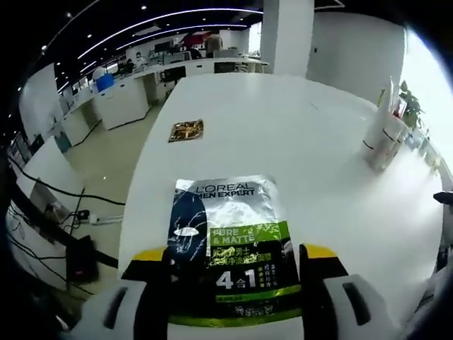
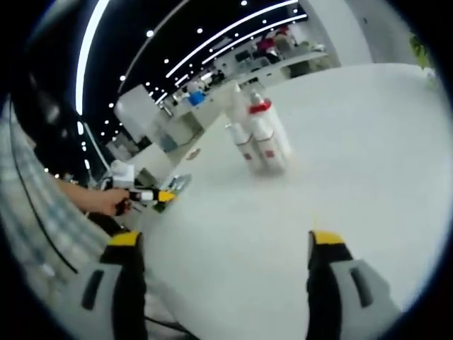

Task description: Arrange the skincare products in the storage area until every visible bottle or jar stands upright without overlapping.

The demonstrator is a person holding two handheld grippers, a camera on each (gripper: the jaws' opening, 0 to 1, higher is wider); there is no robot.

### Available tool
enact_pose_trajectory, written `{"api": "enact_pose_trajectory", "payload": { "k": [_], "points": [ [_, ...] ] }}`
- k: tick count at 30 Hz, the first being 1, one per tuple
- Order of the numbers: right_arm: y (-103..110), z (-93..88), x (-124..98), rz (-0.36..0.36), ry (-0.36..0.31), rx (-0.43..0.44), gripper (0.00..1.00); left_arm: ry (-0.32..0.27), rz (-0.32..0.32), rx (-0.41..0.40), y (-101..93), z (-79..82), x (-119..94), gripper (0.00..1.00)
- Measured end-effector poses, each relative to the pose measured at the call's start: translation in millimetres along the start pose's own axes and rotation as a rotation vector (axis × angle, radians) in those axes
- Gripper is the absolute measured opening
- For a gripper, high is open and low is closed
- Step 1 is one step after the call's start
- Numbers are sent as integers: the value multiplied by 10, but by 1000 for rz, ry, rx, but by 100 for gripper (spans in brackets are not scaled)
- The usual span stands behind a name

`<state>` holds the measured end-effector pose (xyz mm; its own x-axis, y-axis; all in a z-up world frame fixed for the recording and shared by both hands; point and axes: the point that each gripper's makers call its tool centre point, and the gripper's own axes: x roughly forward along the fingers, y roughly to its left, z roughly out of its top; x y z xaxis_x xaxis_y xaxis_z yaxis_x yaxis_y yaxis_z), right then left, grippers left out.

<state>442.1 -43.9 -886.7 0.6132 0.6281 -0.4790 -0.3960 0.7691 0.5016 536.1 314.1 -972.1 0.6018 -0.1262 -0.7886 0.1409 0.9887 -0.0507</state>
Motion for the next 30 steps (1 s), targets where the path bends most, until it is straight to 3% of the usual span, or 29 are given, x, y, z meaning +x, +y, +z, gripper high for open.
{"api": "enact_pose_trajectory", "payload": {
  "k": [5, 9, 10, 12, 13, 16, 22, 24, 25, 30],
  "points": [
    [14, -12, 6, 0, 6, -2, 93, 14, 15, -25, 82, -3, 57, 85],
    [8, -4, 0, -8, 3, -13, 91, 69, -34, -40, 21, -89, 87, 86],
    [5, -3, 0, -9, 3, -13, 91, 49, -20, -3, 49, -67, 105, 87],
    [0, -2, 2, -12, 1, -9, 91, 104, 1, 84, 82, -150, 107, 85],
    [-3, -1, 5, -14, -1, -4, 91, 72, -14, 44, 42, -97, 128, 84],
    [7, -3, 14, -18, -8, -21, 89, 88, -6, 38, 50, -116, 115, 82],
    [49, -65, 24, -10, 7, -35, 88, 91, 10, -19, 95, -99, 100, 67],
    [48, -72, 18, -10, 8, -31, 88, 95, 17, -7, 59, -97, 79, 65],
    [45, -73, 15, -12, 8, -27, 88, 91, 13, 13, 33, -81, 64, 60],
    [24, -59, 6, -15, 2, -19, 87, 87, 2, 12, -38, -69, 58, 56]
  ]
}}
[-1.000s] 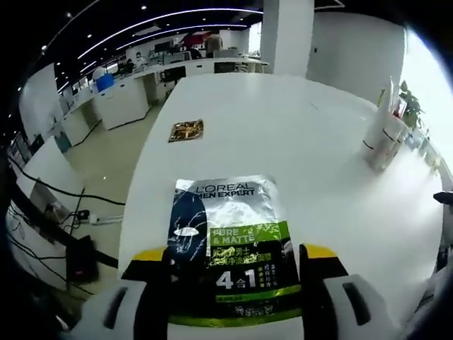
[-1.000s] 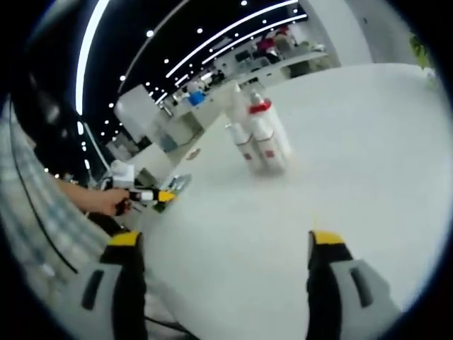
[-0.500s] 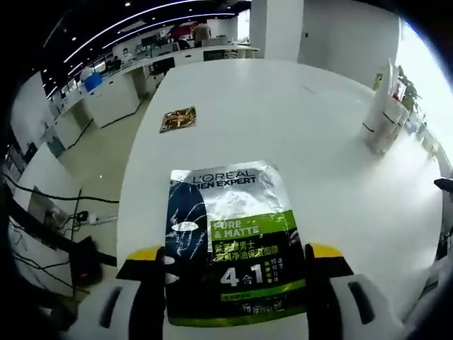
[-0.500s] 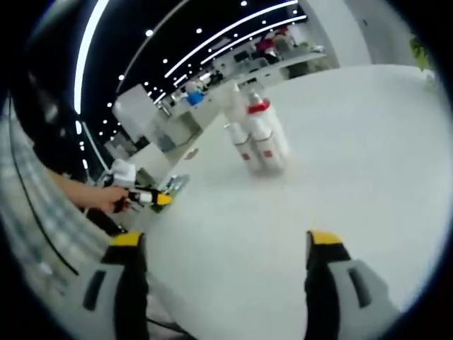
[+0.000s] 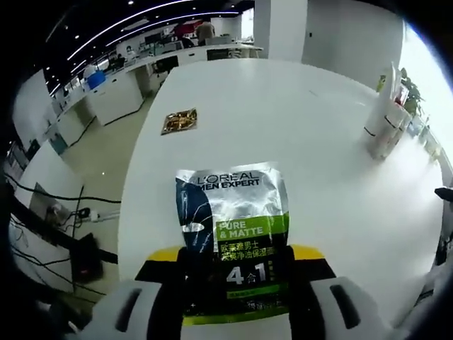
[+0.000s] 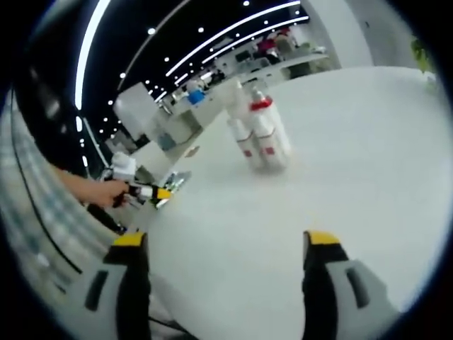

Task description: Arrange the skincare products in the storage area until every visible bottle or jar stands upright without overlapping.

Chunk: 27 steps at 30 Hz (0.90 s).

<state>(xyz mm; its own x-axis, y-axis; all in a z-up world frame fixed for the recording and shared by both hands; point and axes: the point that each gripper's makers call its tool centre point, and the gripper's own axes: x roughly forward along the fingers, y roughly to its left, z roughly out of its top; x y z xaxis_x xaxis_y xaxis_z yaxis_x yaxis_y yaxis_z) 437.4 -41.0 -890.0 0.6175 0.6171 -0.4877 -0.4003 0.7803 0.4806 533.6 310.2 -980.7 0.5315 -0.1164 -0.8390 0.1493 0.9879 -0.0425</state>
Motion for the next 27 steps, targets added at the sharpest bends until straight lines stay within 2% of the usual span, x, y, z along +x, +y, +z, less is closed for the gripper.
{"api": "enact_pose_trajectory", "payload": {
  "k": [3, 4, 5, 6, 7, 8, 9, 10, 12, 14, 15, 16, 18, 21, 22, 23, 24, 25, 26, 27],
  "points": [
    [2, -2, 0, 4, 6, -14, 87, -14, -23, -35, -36, 32, 1, 53],
    [4, -1, -1, 5, 7, -16, 87, -23, -30, -65, -41, 50, -6, 47],
    [2, 0, -4, 6, 7, -19, 87, -13, 19, -96, 68, 39, -41, 20],
    [-2, 0, -7, 6, 7, -19, 86, 12, 3, -59, 69, -1, -57, 5],
    [-2, 0, -12, 6, 7, -18, 86, -12, -33, -135, -30, 23, -39, 12],
    [-2, -1, -15, 6, 8, -18, 86, 1, -27, -88, -4, -5, -44, 10],
    [-5, -4, -18, 6, 8, -19, 86, 25, -27, -56, -46, -55, -64, 10],
    [-10, -11, -21, 6, 9, -20, 86, 26, -15, -4, -32, -61, -72, 12],
    [-13, -19, -31, 6, 11, -21, 86, 8, -18, -36, -88, -37, -125, 13],
    [-13, -18, -44, 5, 9, -21, 86, -51, -8, -100, -91, 77, -149, 20],
    [-14, -19, -48, 4, 9, -20, 86, -74, -14, -118, -98, 132, -148, 26],
    [-19, -28, -52, 4, 11, -17, 86, -99, -28, -171, -153, 204, -148, 38],
    [-30, -47, -56, 2, 14, -13, 86, -120, -53, -200, -276, 297, -137, 58],
    [-36, -65, -64, 0, 11, -10, 86, -126, -60, -178, -444, 362, -124, 69],
    [-34, -74, -71, -1, 10, -10, 86, -101, -95, -220, -572, 332, -76, 74],
    [-30, -72, -78, -1, 6, -12, 86, -85, -96, -227, -615, 302, -42, 81],
    [-27, -74, -84, -2, 4, -11, 86, -72, -89, -219, -643, 275, -7, 90],
    [-28, -78, -88, -3, 5, -10, 86, -57, -81, -211, -669, 240, 27, 93],
    [-36, -95, -109, -6, 6, -8, 86, -33, -68, -184, -687, 190, 34, 95],
    [-39, -98, -117, -8, 5, -8, 86, -53, -31, -127, -667, 205, 35, 94]
  ]
}}
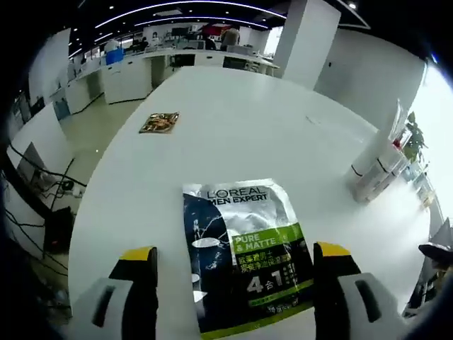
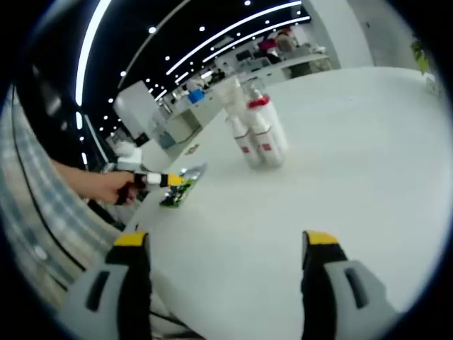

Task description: Arrange the skincare products in the storage area until every visible bottle or jar stands upright without overlapping.

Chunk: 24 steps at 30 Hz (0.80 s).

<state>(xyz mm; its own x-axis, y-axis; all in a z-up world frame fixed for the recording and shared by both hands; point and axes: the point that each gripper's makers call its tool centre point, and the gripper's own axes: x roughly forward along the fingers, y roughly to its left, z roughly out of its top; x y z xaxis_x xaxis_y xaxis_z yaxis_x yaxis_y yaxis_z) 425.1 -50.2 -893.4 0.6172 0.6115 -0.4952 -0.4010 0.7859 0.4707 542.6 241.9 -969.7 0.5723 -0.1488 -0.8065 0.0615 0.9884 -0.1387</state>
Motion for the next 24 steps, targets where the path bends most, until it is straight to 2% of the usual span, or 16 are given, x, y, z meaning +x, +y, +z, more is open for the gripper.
{"api": "enact_pose_trajectory", "payload": {
  "k": [2, 4, 5, 6, 8, 9, 10, 14, 16, 19, 24],
  "points": [
    [-35, -25, -34, -7, 0, 3, 86, 13, -8, -8, -95, -32, 17, 100],
    [-57, -45, -64, -16, 0, 5, 85, 15, -3, 11, -132, -27, 25, 100],
    [-78, -67, -84, -27, 4, 7, 84, 35, 6, 40, -144, -55, 30, 100],
    [-104, -101, -107, -39, 14, 4, 83, 64, 24, 84, -47, -59, 195, 100],
    [-119, -128, -142, -44, 13, 4, 83, 102, 54, 169, -9, -127, 237, 100],
    [-127, -140, -155, -47, 14, 6, 83, 49, 21, 149, -63, -37, 264, 100],
    [-134, -151, -174, -49, 12, 8, 83, 67, 38, 125, -42, -96, 304, 100],
    [-160, -199, -203, -58, 23, 9, 81, 64, 47, 114, -11, -81, 312, 99],
    [-163, -213, -216, -59, 24, 6, 81, 58, 45, 117, -2, -80, 298, 93],
    [-169, -220, -218, -59, 21, 14, 81, 51, 30, 133, 62, -34, 246, 76],
    [-161, -263, -191, -50, 45, 10, 78, 70, 8, 166, 52, -40, 157, 63]
  ]
}}
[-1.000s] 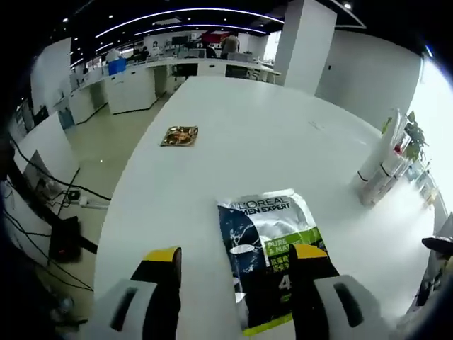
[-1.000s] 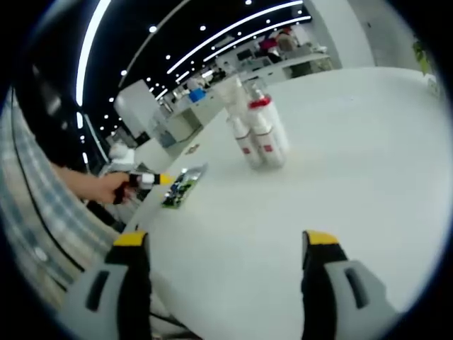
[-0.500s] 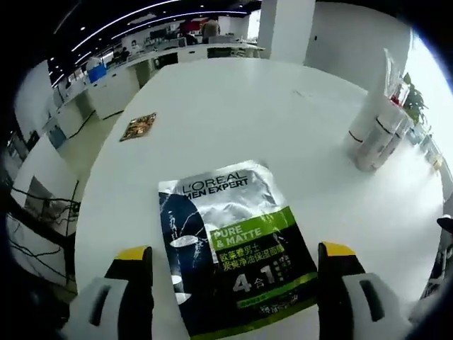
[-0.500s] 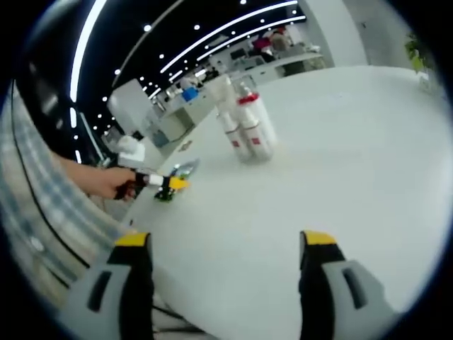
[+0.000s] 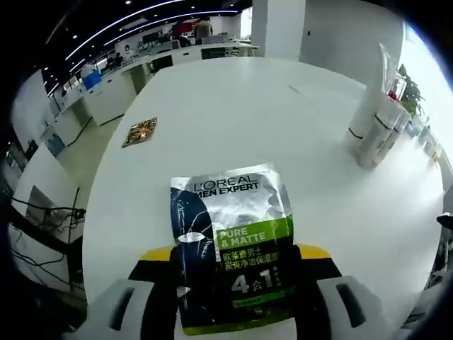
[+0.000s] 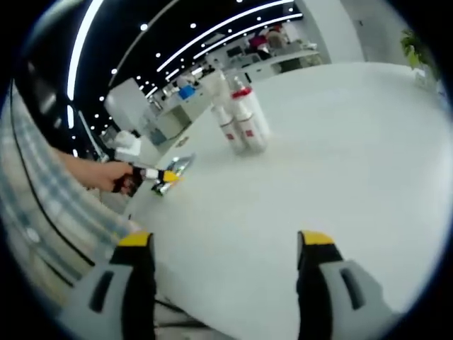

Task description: Arrange the skincare products in the storage area until every visible bottle or jar stands upright without overlapping.

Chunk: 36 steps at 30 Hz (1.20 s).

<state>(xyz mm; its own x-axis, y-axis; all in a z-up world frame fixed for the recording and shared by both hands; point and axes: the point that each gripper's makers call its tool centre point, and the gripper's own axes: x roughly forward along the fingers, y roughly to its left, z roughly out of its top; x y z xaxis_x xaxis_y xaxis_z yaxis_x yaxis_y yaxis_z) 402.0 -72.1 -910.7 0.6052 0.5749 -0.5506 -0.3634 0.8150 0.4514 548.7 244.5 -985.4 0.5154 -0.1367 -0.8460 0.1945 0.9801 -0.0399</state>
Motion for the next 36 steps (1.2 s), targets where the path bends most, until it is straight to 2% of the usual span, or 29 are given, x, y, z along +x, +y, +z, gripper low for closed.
{"api": "enact_pose_trajectory", "payload": {
  "k": [3, 5, 10, 13, 14, 22, 24, 26, 28, 31, 32, 36],
  "points": [
    [22, -9, 7, 11, 8, -4, 77, 1, -8, 11, 7, -35, -47, 61],
    [25, -8, 11, 18, 7, -5, 77, -8, -27, 41, -22, 2, -46, 60],
    [12, -7, 6, 24, 10, 4, 76, -4, -34, 54, -11, -6, -49, 57],
    [-7, -3, -3, 22, 10, 7, 76, 0, -44, 69, -42, 11, -75, 47],
    [-12, -3, -6, 21, 11, 8, 76, -1, -48, 72, -40, 6, -74, 36],
    [-33, 6, -11, 23, 10, 11, 76, 8, -73, 84, -30, -6, -150, 27],
    [-34, 13, -8, 24, 7, 11, 76, 10, -77, 70, 33, -12, -84, 23],
    [-38, 15, -2, 25, 5, 14, 76, 12, -80, 44, 25, -18, -120, 19],
    [-36, 25, 5, 28, 1, 18, 75, 18, -88, 49, 57, -22, -77, 17],
    [-33, 46, 13, 31, -4, 19, 75, 38, -114, 36, 33, -60, -112, 8],
    [-32, 51, 13, 31, -5, 19, 75, 24, -122, 47, 38, -53, -61, 7],
    [-11, 76, 8, 33, -13, 26, 75, 45, -143, 35, -32, -110, -31, 6]
  ]
}}
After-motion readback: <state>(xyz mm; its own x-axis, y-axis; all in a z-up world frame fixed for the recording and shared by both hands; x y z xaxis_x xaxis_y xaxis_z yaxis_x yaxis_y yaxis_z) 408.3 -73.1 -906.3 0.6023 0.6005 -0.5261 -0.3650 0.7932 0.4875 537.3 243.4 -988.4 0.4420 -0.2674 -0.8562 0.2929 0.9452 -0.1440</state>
